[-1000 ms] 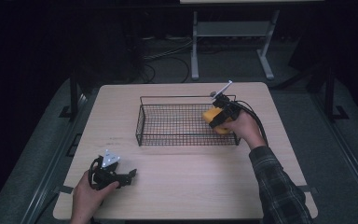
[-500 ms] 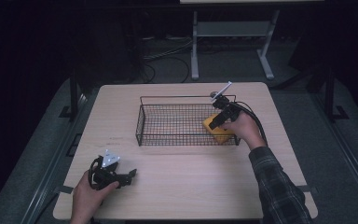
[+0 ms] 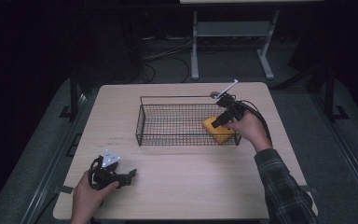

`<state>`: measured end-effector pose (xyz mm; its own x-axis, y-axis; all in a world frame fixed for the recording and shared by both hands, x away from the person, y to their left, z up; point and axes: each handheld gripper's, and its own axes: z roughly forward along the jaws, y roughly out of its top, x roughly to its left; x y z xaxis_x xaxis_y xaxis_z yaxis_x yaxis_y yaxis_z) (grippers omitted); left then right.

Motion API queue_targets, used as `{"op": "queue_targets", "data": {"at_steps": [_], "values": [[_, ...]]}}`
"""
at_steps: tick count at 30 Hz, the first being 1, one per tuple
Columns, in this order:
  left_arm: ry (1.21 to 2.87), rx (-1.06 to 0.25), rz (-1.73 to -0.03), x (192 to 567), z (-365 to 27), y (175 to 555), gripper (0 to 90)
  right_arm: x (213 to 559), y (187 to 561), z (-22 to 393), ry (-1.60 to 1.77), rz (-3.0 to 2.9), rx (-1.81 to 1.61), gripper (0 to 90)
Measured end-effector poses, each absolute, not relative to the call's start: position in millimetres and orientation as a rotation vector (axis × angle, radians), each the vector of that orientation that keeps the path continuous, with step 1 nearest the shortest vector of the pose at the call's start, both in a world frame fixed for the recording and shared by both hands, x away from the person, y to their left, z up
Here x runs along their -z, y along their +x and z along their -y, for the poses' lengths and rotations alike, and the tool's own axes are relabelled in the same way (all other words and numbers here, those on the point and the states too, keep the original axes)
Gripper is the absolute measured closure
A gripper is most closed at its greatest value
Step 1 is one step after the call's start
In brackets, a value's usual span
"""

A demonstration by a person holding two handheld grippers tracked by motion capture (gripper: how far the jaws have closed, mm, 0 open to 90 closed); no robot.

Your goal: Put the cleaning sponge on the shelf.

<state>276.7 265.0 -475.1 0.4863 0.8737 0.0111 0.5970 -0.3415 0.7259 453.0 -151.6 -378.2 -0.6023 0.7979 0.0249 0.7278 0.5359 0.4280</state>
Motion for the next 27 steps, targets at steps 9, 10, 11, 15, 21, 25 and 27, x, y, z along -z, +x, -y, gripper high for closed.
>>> {"op": "queue_targets", "data": {"at_steps": [9,10,11,15,21,25,27], "values": [[2.065,-0.534,-1.208,475,-265,276,12.9,367,431,170,1.286,-2.574,-0.672,16.1],[2.065,-0.534,-1.209,475,-265,276,12.9,365,427,173,1.278,-2.566,-0.686,15.8],[2.065,-0.534,-1.209,475,-265,276,12.9,365,427,173,1.278,-2.566,-0.686,15.8],[2.066,-0.534,-1.209,475,-265,276,12.9,360,413,182,1.265,-2.550,-0.718,15.0],[2.066,-0.534,-1.209,475,-265,276,12.9,354,386,195,1.253,-2.519,-0.765,13.6],[2.066,-0.534,-1.209,475,-265,276,12.9,355,374,200,1.259,-2.506,-0.774,13.2],[2.065,-0.534,-1.210,475,-265,276,12.9,357,364,205,1.258,-2.495,-0.773,13.1]]}}
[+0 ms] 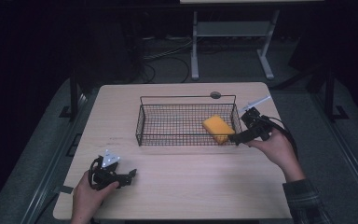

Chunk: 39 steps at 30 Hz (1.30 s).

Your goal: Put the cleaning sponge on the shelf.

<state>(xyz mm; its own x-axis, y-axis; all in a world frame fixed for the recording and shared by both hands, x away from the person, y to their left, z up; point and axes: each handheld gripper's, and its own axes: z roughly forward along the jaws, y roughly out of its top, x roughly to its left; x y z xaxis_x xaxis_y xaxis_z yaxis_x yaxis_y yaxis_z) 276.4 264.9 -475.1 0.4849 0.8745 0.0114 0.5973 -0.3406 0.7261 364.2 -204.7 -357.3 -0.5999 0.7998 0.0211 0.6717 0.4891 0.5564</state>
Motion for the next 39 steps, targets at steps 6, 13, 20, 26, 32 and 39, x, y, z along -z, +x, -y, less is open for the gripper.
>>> {"op": "queue_targets", "data": {"at_steps": [6,13,20,26,32,39], "values": [[2.067,-0.536,-1.208,475,-265,277,12.9,366,338,219,1.265,-2.468,-0.812,9.7],[2.061,-0.535,-1.211,475,-265,276,12.9,381,313,235,1.257,-2.426,-0.837,9.2],[2.063,-0.536,-1.208,475,-265,276,12.9,400,298,250,1.267,-2.380,-0.853,8.0],[2.064,-0.536,-1.208,475,-265,276,12.9,422,288,263,1.300,-2.339,-0.883,7.7],[2.065,-0.537,-1.207,475,-265,276,12.9,440,280,272,1.318,-2.320,-0.899,3.3],[2.065,-0.538,-1.207,475,-265,277,12.9,456,273,278,1.322,-2.307,-0.878,2.8]]}}
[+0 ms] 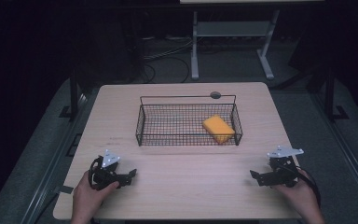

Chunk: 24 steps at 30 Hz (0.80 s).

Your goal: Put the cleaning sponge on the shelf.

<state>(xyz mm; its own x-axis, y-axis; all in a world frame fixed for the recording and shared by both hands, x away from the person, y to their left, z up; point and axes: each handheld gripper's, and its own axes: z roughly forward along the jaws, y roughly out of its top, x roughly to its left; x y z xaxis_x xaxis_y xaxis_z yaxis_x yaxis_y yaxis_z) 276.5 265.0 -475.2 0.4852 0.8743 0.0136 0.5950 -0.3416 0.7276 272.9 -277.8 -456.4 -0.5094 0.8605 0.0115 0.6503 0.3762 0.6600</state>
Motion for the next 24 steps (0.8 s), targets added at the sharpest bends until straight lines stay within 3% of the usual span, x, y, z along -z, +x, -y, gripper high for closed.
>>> {"op": "queue_targets", "data": {"at_steps": [24], "values": [[2.065,-0.538,-1.207,475,-265,276,12.9,484,271,285,1.295,-2.284,-0.953,0.3]]}}
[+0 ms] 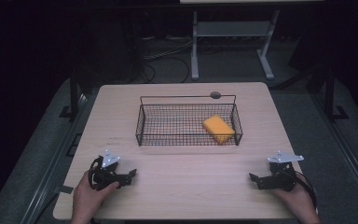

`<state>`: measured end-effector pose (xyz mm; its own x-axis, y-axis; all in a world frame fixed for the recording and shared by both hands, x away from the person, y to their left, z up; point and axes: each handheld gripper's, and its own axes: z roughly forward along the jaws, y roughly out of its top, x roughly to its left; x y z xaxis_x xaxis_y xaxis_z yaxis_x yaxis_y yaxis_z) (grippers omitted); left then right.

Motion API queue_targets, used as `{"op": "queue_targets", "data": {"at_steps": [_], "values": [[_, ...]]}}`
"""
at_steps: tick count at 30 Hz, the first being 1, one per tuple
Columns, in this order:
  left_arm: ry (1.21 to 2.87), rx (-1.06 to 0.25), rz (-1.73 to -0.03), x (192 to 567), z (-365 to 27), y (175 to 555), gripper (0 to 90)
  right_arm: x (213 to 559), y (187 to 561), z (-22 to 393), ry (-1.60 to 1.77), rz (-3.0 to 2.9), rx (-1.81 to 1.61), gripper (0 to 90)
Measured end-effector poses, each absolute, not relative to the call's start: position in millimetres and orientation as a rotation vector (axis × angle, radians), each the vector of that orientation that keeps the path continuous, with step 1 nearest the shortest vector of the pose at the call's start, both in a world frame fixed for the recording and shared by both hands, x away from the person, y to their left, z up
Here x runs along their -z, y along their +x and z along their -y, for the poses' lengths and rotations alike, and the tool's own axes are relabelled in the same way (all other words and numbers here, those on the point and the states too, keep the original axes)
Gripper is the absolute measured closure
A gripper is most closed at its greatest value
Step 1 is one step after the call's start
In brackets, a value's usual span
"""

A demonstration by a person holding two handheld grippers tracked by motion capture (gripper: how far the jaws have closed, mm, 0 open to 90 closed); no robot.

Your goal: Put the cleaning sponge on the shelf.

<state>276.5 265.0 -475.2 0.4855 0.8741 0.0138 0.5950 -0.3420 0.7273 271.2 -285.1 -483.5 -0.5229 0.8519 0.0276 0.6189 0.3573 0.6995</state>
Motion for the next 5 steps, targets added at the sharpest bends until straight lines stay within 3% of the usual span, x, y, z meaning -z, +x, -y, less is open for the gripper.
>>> {"op": "queue_targets", "data": {"at_steps": [5], "values": [[2.066,-0.538,-1.207,475.2,-265.1,276.5,12.9,483.6,271.2,285.1,1.295,-2.284,-0.953,0.3]]}}
